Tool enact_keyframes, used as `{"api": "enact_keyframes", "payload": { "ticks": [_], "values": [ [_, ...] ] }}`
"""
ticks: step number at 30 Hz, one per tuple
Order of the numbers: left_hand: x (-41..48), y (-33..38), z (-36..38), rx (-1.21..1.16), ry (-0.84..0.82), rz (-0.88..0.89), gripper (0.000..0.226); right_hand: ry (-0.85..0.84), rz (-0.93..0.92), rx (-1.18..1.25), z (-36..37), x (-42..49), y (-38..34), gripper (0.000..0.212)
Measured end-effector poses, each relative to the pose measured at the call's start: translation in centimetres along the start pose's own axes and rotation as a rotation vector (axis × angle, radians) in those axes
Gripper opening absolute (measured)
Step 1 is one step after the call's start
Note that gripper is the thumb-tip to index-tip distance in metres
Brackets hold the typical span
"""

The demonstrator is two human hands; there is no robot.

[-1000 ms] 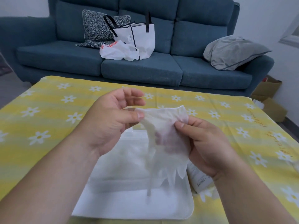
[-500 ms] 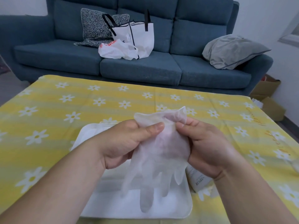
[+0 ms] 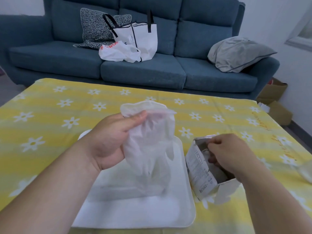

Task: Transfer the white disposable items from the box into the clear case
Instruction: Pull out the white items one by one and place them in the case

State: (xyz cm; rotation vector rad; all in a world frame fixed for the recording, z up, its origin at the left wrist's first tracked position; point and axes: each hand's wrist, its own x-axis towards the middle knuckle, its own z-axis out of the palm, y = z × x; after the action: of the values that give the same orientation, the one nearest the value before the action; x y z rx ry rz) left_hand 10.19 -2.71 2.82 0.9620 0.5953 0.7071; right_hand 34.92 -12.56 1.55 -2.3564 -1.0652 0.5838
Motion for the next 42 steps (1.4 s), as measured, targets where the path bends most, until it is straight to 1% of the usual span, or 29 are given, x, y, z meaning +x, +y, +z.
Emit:
{"api": "enact_keyframes", "payload": {
  "ticks": [3, 5, 6, 8, 11, 12, 14, 15, 16, 18, 19, 22, 24, 26, 29, 33, 38, 39, 42],
  "values": [
    [0.1, 0.2, 0.2, -0.118, -0.056, -0.020, 0.046, -0.174, 0.018, -0.208, 1.4, 0.8, 1.3, 0.031],
    [0.1, 0.3, 0.4, -0.146, -0.092, -0.029, 0.044, -0.228, 0.047, -0.229, 2.1, 1.4, 1.9, 0.031],
    [0.1, 0.3, 0.5, -0.146, -0.097, -0.031, 0.044, -0.228, 0.058, -0.227, 2.2, 1.6, 2.1, 0.030],
    [0.1, 0.2, 0.5, -0.143, -0.097, -0.036, 0.044, -0.183, 0.058, -0.253, 2.2, 1.8, 2.2, 0.028],
    [0.2, 0.1, 0.3, -0.119, -0.084, -0.047, 0.045, -0.037, 0.035, -0.321, 1.5, 1.5, 1.4, 0.020],
    [0.2, 0.1, 0.4, -0.112, -0.084, -0.049, 0.045, 0.007, 0.038, -0.312, 1.4, 1.5, 1.2, 0.020],
    [0.2, 0.1, 0.3, -0.104, -0.083, -0.053, 0.045, 0.069, 0.076, -0.271, 1.1, 1.5, 0.7, 0.028],
    [0.3, 0.1, 0.3, -0.101, -0.081, -0.054, 0.045, 0.106, 0.093, -0.259, 1.0, 1.6, 0.7, 0.029],
    [0.3, 0.1, 0.3, -0.098, -0.080, -0.055, 0.045, 0.144, 0.105, -0.254, 0.9, 1.6, 0.7, 0.026],
    [0.3, 0.1, 0.3, -0.092, -0.077, -0.056, 0.045, 0.210, 0.103, -0.201, 0.5, 1.5, 0.7, 0.013],
    [0.3, 0.1, 0.3, -0.088, -0.075, -0.055, 0.045, 0.216, 0.097, -0.162, 0.3, 1.4, 0.7, 0.009],
    [0.3, 0.0, 0.3, -0.083, -0.063, -0.053, 0.044, 0.123, 0.104, -0.167, -0.3, 1.0, 0.9, 0.020],
    [0.3, -0.1, 0.4, -0.074, -0.055, -0.054, 0.042, 0.108, 0.093, -0.166, -0.6, 0.8, 1.0, 0.016],
    [0.3, -0.2, 0.5, -0.070, -0.047, -0.056, 0.042, 0.149, 0.070, -0.129, -1.1, 0.6, 0.9, 0.012],
    [0.4, -0.2, 0.7, -0.074, -0.026, -0.052, 0.042, 0.199, 0.016, -0.110, -1.6, 0.2, 0.7, 0.017],
    [0.4, -0.3, 0.7, -0.074, -0.001, -0.046, 0.043, 0.225, -0.027, -0.082, -2.0, -0.1, 0.7, 0.017],
    [0.5, -0.3, 0.8, -0.066, 0.039, -0.039, 0.037, 0.277, 0.007, 0.172, -2.5, 0.2, 0.8, 0.030],
    [0.5, -0.3, 0.9, -0.066, 0.046, -0.040, 0.037, 0.264, 0.013, 0.179, -2.5, 0.2, 0.9, 0.033],
    [0.6, -0.4, 0.9, -0.061, 0.059, -0.043, 0.037, 0.162, 0.046, 0.065, -2.2, 0.1, 1.2, 0.039]
  ]
}}
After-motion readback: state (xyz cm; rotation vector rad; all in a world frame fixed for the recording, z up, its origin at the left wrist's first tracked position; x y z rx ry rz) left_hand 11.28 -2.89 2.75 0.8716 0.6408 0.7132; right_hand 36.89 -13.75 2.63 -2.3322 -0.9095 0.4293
